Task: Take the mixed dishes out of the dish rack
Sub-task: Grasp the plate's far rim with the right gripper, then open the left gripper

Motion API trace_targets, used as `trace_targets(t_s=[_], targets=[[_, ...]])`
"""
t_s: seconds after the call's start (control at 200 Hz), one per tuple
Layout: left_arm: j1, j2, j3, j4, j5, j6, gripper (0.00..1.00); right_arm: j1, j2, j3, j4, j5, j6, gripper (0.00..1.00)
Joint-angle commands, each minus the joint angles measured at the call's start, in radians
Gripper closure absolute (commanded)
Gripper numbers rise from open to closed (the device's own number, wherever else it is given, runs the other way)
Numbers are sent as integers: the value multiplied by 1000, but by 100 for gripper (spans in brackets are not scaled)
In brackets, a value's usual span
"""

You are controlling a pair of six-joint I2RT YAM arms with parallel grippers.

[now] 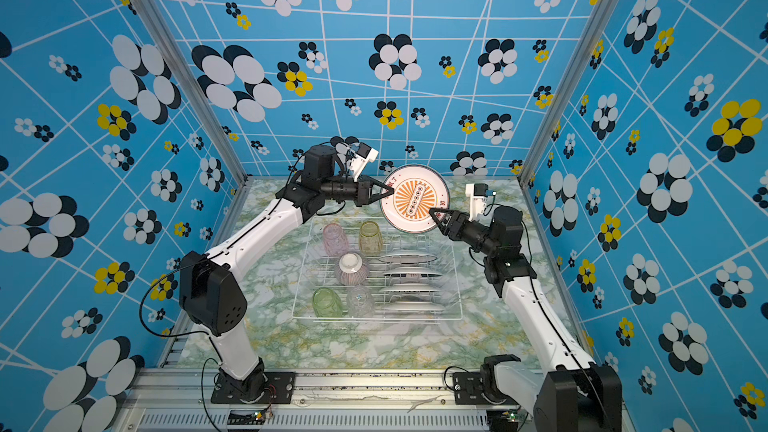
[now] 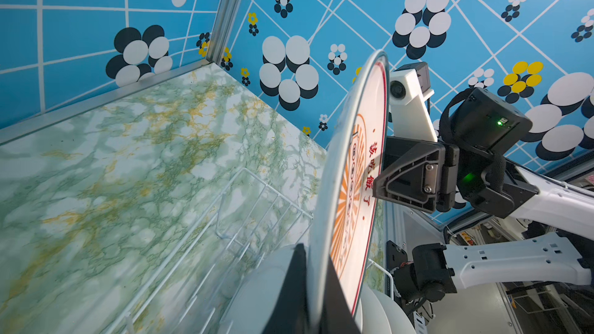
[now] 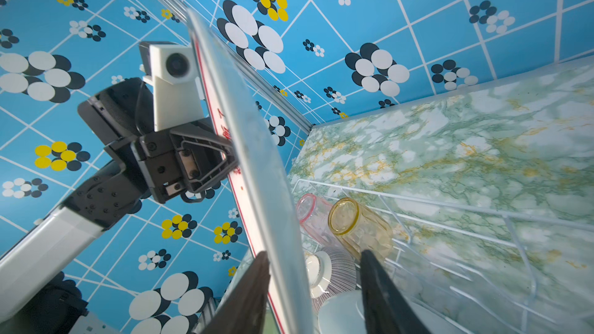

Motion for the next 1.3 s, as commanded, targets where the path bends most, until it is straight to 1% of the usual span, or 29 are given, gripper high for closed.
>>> trace_targets(t_s=[0.0,0.075,0.155,0.285,0.325,0.415,0.525,0.6,0.65,0.75,0.81,0.915,0.965,1.02,1.14,1.21,1.295], targets=[[-6,10,-10,102,52,-54,100,-5,5,1,63,-22,27,63],[-9,15,-8,107,53,-59,100,-4,7,1,64,-17,30,72],[-15,21,-7,105,54,-59,100,-4,11,2,61,-8,33,78],[-28,21,8,57,40,-23,100,-4,12,3,53,4,35,95],[-34,19,9,35,27,-2,98,-4,10,3,49,9,33,100],[-44,5,11,-20,-11,51,93,-5,2,2,40,16,30,100],[-47,-24,-12,-76,-87,107,84,-10,-17,3,20,36,27,100],[-47,-61,-58,-93,-149,143,77,-31,-43,-5,6,59,28,100],[-46,-96,-97,-96,-205,165,65,-54,-64,-8,-14,73,26,100],[-46,-182,-187,-101,-322,211,61,-107,-102,-1,-86,107,5,100],[-47,-237,-235,-112,-406,250,61,-143,-118,9,-159,148,-12,100],[-60,-328,-301,-139,-585,317,62,-197,-123,65,-368,283,-81,100],[-68,-357,-323,-158,-660,355,62,-234,-120,75,-423,326,-89,100],[-73,-378,-335,-188,-718,385,61,-285,-114,69,-449,347,-87,100],[-76,-384,-354,-228,-754,423,61,-373,-89,49,-491,411,-87,100],[-76,-372,-365,-236,-740,429,61,-406,-53,40,-506,446,-93,100],[-76,-340,-352,-262,-705,430,64,-435,7,17,-474,436,-78,100]])
